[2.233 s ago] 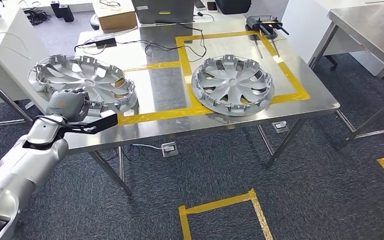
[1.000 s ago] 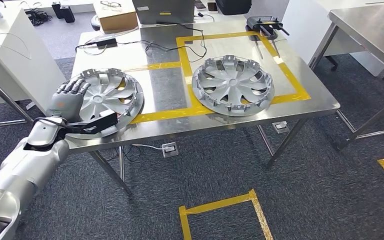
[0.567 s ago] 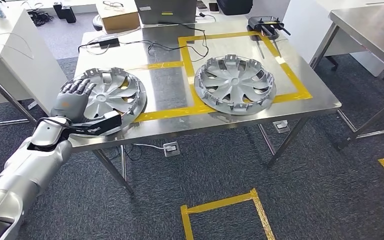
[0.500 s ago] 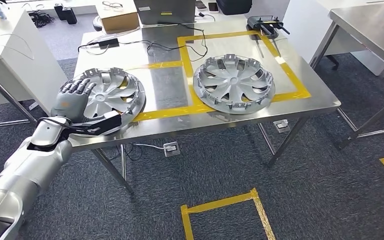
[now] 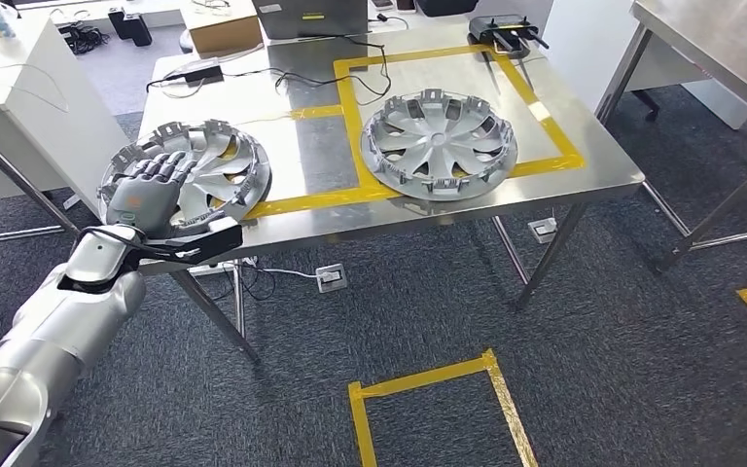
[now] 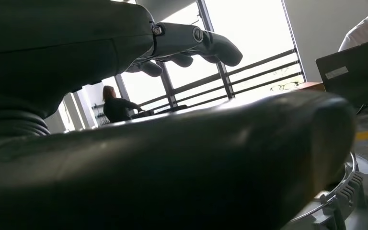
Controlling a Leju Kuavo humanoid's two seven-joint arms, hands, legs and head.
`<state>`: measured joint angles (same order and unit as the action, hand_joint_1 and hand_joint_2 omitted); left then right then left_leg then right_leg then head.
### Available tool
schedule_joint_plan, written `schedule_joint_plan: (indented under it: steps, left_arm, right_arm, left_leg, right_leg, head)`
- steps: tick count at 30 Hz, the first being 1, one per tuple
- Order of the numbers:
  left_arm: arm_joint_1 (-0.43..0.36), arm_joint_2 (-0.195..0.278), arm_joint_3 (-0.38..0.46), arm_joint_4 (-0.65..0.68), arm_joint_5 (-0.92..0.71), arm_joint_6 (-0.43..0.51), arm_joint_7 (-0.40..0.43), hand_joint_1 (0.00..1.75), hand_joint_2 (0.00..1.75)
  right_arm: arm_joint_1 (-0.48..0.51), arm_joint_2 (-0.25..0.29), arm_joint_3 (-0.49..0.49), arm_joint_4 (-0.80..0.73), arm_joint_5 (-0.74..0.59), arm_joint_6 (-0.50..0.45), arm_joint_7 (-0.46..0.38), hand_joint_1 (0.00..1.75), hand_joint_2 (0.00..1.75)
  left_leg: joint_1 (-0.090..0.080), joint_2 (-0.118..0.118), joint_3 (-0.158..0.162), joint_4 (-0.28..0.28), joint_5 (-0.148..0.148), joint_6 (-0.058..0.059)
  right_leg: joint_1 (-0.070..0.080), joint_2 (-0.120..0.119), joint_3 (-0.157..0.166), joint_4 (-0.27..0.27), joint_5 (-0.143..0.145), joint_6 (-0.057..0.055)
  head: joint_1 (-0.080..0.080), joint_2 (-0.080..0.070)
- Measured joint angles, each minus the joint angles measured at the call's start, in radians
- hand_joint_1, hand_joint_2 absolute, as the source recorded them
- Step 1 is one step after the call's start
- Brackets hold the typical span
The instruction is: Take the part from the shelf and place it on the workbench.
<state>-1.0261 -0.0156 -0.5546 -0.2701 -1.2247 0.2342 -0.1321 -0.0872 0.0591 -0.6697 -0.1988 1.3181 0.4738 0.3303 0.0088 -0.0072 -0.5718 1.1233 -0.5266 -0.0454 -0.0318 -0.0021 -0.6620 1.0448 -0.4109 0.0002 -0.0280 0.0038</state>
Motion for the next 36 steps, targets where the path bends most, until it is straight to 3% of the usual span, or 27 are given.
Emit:
schedule_joint_plan:
  steps: [2, 5, 6, 7, 9, 10, 11, 12, 14, 16, 18, 20, 21, 23, 25, 26, 27, 29, 31, 32, 33, 35, 36]
  left_arm:
    - [-0.006, -0.004, 0.0, -0.003, -0.007, -0.002, 0.0, 0.0, 0.0]
    - [-0.012, -0.01, -0.002, -0.003, -0.017, -0.006, 0.0, 0.0, 0.0]
    - [-0.015, -0.012, -0.002, -0.003, -0.02, -0.007, 0.0, 0.0, 0.0]
    - [-0.02, -0.015, -0.003, -0.003, -0.022, -0.008, 0.0, 0.0, 0.0]
    - [-0.027, -0.018, -0.003, -0.003, -0.025, -0.009, 0.0, 0.0, 0.0]
    - [-0.028, -0.019, -0.003, -0.003, -0.026, -0.011, 0.0, 0.0, 0.0]
    - [-0.027, -0.02, -0.003, -0.003, -0.028, -0.012, 0.0, 0.0, 0.0]
    - [-0.027, -0.02, -0.003, -0.003, -0.029, -0.013, 0.0, 0.0, 0.0]
    - [-0.028, -0.021, -0.003, -0.003, -0.031, -0.014, 0.0, 0.0, 0.0]
    - [-0.032, -0.021, -0.004, -0.005, -0.031, -0.013, 0.0, 0.0, 0.0]
    - [-0.036, -0.022, -0.004, -0.006, -0.032, -0.013, -0.001, 0.0, 0.0]
    - [-0.038, -0.021, -0.004, -0.005, -0.034, -0.013, -0.004, 0.0, 0.0]
    - [-0.039, -0.021, -0.004, -0.005, -0.035, -0.013, -0.006, 0.0, 0.0]
    - [-0.043, -0.019, -0.005, -0.004, -0.037, -0.013, -0.009, 0.0, 0.0]
    - [-0.046, -0.02, -0.006, -0.004, -0.041, -0.013, -0.015, 0.0, 0.0]
    - [-0.046, -0.021, -0.006, -0.004, -0.042, -0.012, -0.018, 0.0, 0.0]
    - [-0.046, -0.022, -0.007, -0.005, -0.043, -0.012, -0.021, 0.0, 0.0]
    - [-0.048, -0.025, -0.009, -0.006, -0.044, -0.009, -0.025, 0.0, 0.0]
    - [-0.055, -0.03, -0.01, -0.011, -0.044, -0.006, -0.029, 0.0, 0.0]
    - [-0.059, -0.032, -0.011, -0.013, -0.045, -0.005, -0.031, 0.0, 0.0]
    - [-0.063, -0.035, -0.011, -0.015, -0.045, -0.005, -0.033, 0.0, 0.0]
    - [-0.067, -0.04, -0.012, -0.015, -0.045, -0.005, -0.037, 0.0, 0.0]
    - [-0.069, -0.044, -0.012, -0.014, -0.045, -0.005, -0.038, 0.0, 0.0]
  right_arm:
    - [-0.001, 0.0, 0.0, 0.0, -0.002, 0.0, 0.0, 0.0, 0.0]
    - [0.0, 0.0, 0.0, 0.0, -0.007, 0.0, -0.001, 0.0, 0.0]
    - [0.0, 0.0, 0.0, 0.0, -0.008, 0.0, -0.001, 0.0, 0.0]
    - [0.001, 0.001, 0.0, 0.0, -0.008, 0.001, -0.002, 0.0, 0.0]
    - [0.0, 0.003, 0.0, 0.0, -0.009, 0.001, -0.005, 0.0, 0.0]
    - [-0.001, 0.004, 0.0, 0.0, -0.009, 0.002, -0.005, 0.0, 0.0]
    - [-0.002, 0.004, 0.0, 0.0, -0.009, 0.002, -0.005, 0.0, 0.0]
    - [-0.002, 0.004, 0.0, 0.0, -0.009, 0.002, -0.005, 0.0, 0.0]
    - [-0.003, 0.004, 0.0, 0.0, -0.009, 0.002, -0.005, 0.0, 0.0]
    - [-0.006, 0.004, 0.0, 0.0, -0.009, 0.002, -0.006, 0.0, 0.0]
    - [-0.007, 0.004, 0.0, 0.0, -0.009, 0.002, -0.006, 0.0, 0.0]
    - [-0.008, 0.006, 0.0, 0.0, -0.009, 0.002, -0.006, 0.0, 0.0]
    - [-0.009, 0.007, 0.0, 0.0, -0.009, 0.002, -0.006, 0.0, 0.0]
    - [-0.013, 0.008, -0.001, 0.0, -0.009, 0.002, -0.007, 0.0, 0.0]
    - [-0.015, 0.009, -0.001, 0.0, -0.01, 0.002, -0.009, 0.0, 0.0]
    - [-0.016, 0.009, -0.001, 0.0, -0.01, 0.002, -0.01, 0.0, 0.0]
    - [-0.016, 0.01, -0.001, 0.001, -0.011, 0.002, -0.011, 0.0, 0.0]
    - [-0.017, 0.01, -0.001, 0.001, -0.011, 0.002, -0.01, 0.0, 0.0]
    - [-0.018, 0.01, -0.002, 0.001, -0.012, 0.002, -0.011, 0.0, 0.0]
    - [-0.019, 0.01, -0.003, 0.0, -0.012, 0.001, -0.012, 0.0, 0.0]
    - [-0.02, 0.01, -0.004, 0.0, -0.014, 0.001, -0.012, 0.0, 0.0]
    - [-0.021, 0.01, -0.009, 0.001, -0.017, 0.001, -0.01, 0.0, 0.0]
    - [-0.02, 0.01, -0.012, 0.001, -0.02, 0.001, -0.008, 0.0, 0.0]
  left_leg:
    - [-0.004, -0.003, 0.049, -0.077, -0.001, 0.01]
    - [-0.006, -0.002, 0.037, -0.087, 0.017, 0.036]
    - [-0.005, 0.0, 0.028, -0.089, 0.027, 0.046]
    - [-0.004, 0.001, 0.017, -0.092, 0.039, 0.055]
    - [-0.006, 0.002, -0.011, -0.091, 0.062, 0.067]
    - [-0.009, 0.002, -0.026, -0.091, 0.073, 0.07]
    - [-0.013, 0.002, -0.041, -0.09, 0.084, 0.071]
    - [-0.016, 0.002, -0.054, -0.089, 0.095, 0.071]
    - [-0.02, 0.001, -0.078, -0.087, 0.115, 0.069]
    - [-0.024, 0.002, -0.094, -0.086, 0.133, 0.063]
    - [-0.024, 0.003, -0.099, -0.089, 0.149, 0.052]
    - [-0.023, 0.002, -0.103, -0.092, 0.157, 0.041]
    - [-0.023, 0.002, -0.111, -0.082, 0.14, 0.034]
    - [-0.018, 0.002, -0.137, -0.009, 0.057, 0.022]
    - [-0.01, 0.003, -0.162, 0.116, -0.027, 0.01]
    - [-0.006, 0.003, -0.164, 0.164, -0.039, 0.005]
    - [-0.002, 0.003, -0.153, 0.185, -0.028, 0.001]
    - [0.004, 0.003, -0.081, 0.123, 0.02, -0.004]
    - [0.003, 0.001, 0.018, -0.008, 0.017, -0.004]
    - [0.002, 0.0, 0.046, -0.056, 0.003, 0.001]
    - [-0.002, -0.001, 0.056, -0.081, -0.008, 0.009]
    - [-0.004, 0.001, 0.041, -0.087, 0.005, 0.031]
    - [-0.004, 0.003, 0.035, -0.088, 0.015, 0.042]
  right_leg:
    - [0.002, 0.0, -0.004, -0.003, 0.015, 0.013]
    - [0.001, 0.002, -0.01, -0.009, 0.029, 0.032]
    - [0.001, 0.002, -0.018, 0.005, 0.011, 0.036]
    - [0.001, 0.003, -0.033, 0.041, -0.027, 0.039]
    - [0.004, 0.003, -0.073, 0.168, -0.123, 0.04]
    - [0.006, 0.003, -0.088, 0.232, -0.154, 0.039]
    - [0.009, 0.003, -0.09, 0.272, -0.161, 0.037]
    - [0.012, 0.003, -0.075, 0.278, -0.147, 0.033]
    - [0.021, 0.003, 0.008, 0.188, -0.101, 0.018]
    - [0.031, 0.003, 0.103, 0.052, -0.102, 0.0]
    - [0.039, 0.003, 0.135, -0.01, -0.116, -0.012]
    - [0.036, 0.0, 0.126, -0.02, -0.097, -0.021]
    - [0.032, -0.002, 0.119, -0.024, -0.084, -0.028]
    - [0.026, -0.006, 0.097, -0.03, -0.059, -0.035]
    - [0.024, -0.007, 0.067, -0.029, -0.035, -0.035]
    - [0.022, -0.007, 0.051, -0.028, -0.023, -0.033]
    - [0.02, -0.008, 0.035, -0.026, -0.011, -0.03]
    - [0.015, -0.009, 0.007, -0.02, 0.009, -0.022]
    - [0.013, -0.01, -0.015, -0.013, 0.026, -0.008]
    - [0.013, -0.01, -0.021, -0.011, 0.035, 0.0]
    - [0.014, -0.01, -0.024, -0.014, 0.045, 0.007]
    - [0.011, -0.009, -0.027, -0.02, 0.059, 0.021]
    - [0.009, -0.009, -0.034, -0.013, 0.046, 0.026]
  head:
    - [0.001, 0.0]
    - [0.0, 0.0]
    - [0.001, 0.0]
    - [0.001, 0.0]
    - [0.002, 0.0]
    - [0.002, 0.0]
    - [0.002, 0.0]
    - [0.003, 0.0]
    - [0.003, 0.0]
    - [0.002, 0.0]
    - [0.003, 0.0]
    - [0.004, 0.0]
    - [0.004, 0.0]
    - [0.004, 0.0]
    - [0.004, 0.0]
    - [0.004, 0.0]
    - [0.004, 0.0]
    - [0.004, 0.0]
    - [0.005, 0.0]
    - [0.005, 0.0]
    - [0.006, 0.0]
    - [0.006, 0.0]
    - [0.006, 0.0]
